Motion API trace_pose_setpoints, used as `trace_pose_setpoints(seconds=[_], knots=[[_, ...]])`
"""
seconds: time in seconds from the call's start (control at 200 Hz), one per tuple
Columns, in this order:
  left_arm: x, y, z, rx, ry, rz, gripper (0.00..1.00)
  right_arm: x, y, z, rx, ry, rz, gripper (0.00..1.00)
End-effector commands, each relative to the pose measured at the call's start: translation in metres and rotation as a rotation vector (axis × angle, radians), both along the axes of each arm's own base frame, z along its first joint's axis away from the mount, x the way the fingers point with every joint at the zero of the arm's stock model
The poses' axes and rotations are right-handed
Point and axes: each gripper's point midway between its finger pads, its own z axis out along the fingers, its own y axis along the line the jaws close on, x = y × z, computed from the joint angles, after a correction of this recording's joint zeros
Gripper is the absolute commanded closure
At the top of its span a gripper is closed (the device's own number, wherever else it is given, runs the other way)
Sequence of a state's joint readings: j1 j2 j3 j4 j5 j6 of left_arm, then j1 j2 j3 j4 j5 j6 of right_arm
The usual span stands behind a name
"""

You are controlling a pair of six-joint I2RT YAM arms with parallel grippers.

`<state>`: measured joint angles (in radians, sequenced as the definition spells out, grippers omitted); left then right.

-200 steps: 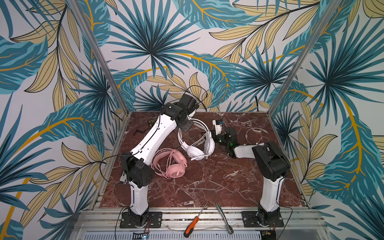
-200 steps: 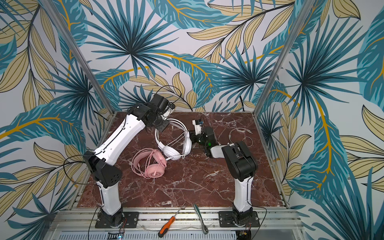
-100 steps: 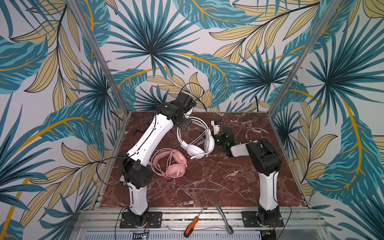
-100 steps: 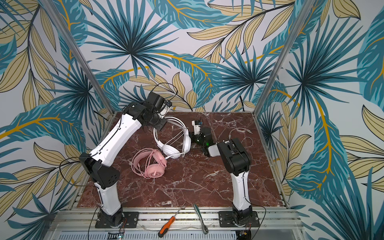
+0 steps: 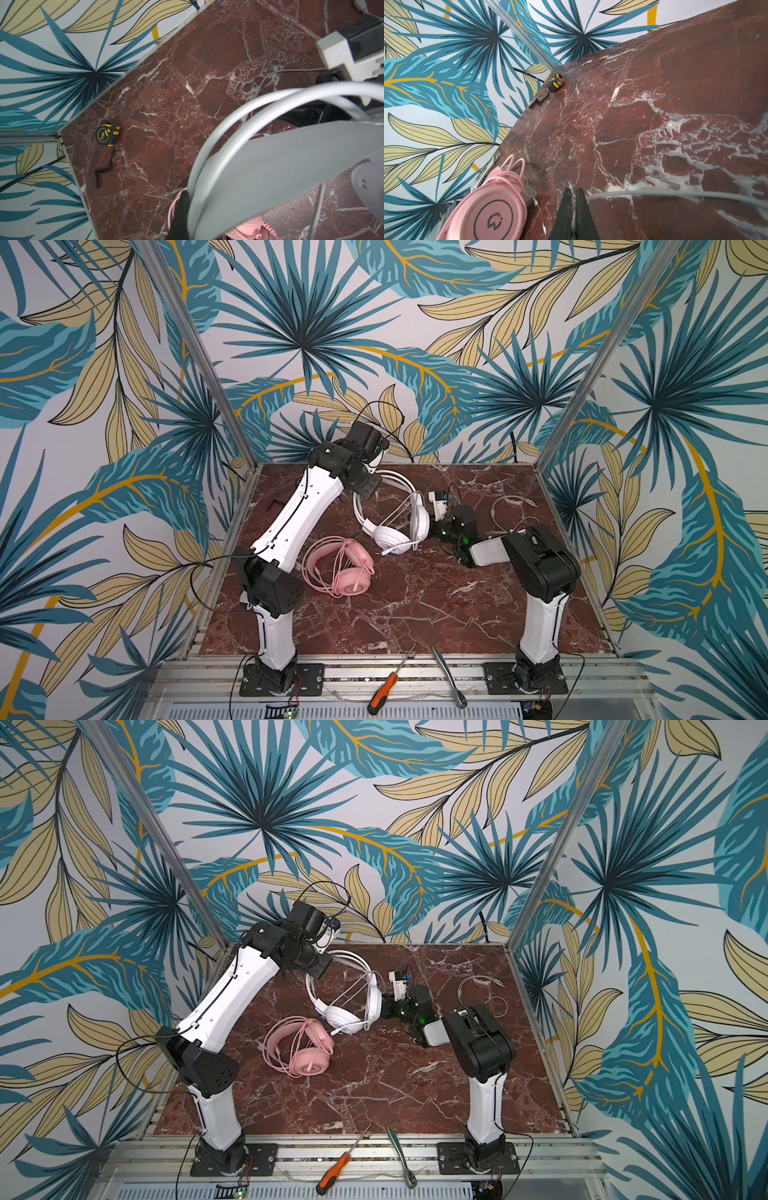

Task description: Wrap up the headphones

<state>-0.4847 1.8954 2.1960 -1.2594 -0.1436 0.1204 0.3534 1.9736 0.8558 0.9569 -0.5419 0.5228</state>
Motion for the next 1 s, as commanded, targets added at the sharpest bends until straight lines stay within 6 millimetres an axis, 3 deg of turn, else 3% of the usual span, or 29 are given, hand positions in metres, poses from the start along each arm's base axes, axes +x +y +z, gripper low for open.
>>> trace_pose_setpoints(seconds=[0.0,0.165,0.361,0.546,0.706,0.866,0.992], knots=[[0.003,0.0,0.037,-0.144,-0.064,0.056,1.0,-0.018,0.0,0.012,0.005,-0.003,0.034,1.0],[0.007,-0.015,0.033,-0.315,0.022,0.091,1.0,-0.03,-0.008,0.013,-0.01,0.029,0.014,1.0],[0.004,-0.031,0.019,-0.395,0.103,0.092,1.0,-0.025,-0.006,0.021,0.004,0.036,0.012,1.0],[0.019,-0.044,0.015,-0.606,0.124,0.197,1.0,-0.021,-0.001,0.031,0.055,0.035,0.006,1.0],[0.033,-0.035,0.019,-0.725,0.096,0.31,1.0,-0.024,0.002,0.035,0.075,0.018,0.005,1.0],[0.034,-0.034,0.026,-0.75,0.089,0.317,1.0,-0.025,0.007,0.039,0.127,0.0,0.029,1.0],[0.038,-0.024,0.02,-0.729,0.068,0.382,1.0,-0.029,0.011,0.042,0.183,-0.019,0.046,1.0]])
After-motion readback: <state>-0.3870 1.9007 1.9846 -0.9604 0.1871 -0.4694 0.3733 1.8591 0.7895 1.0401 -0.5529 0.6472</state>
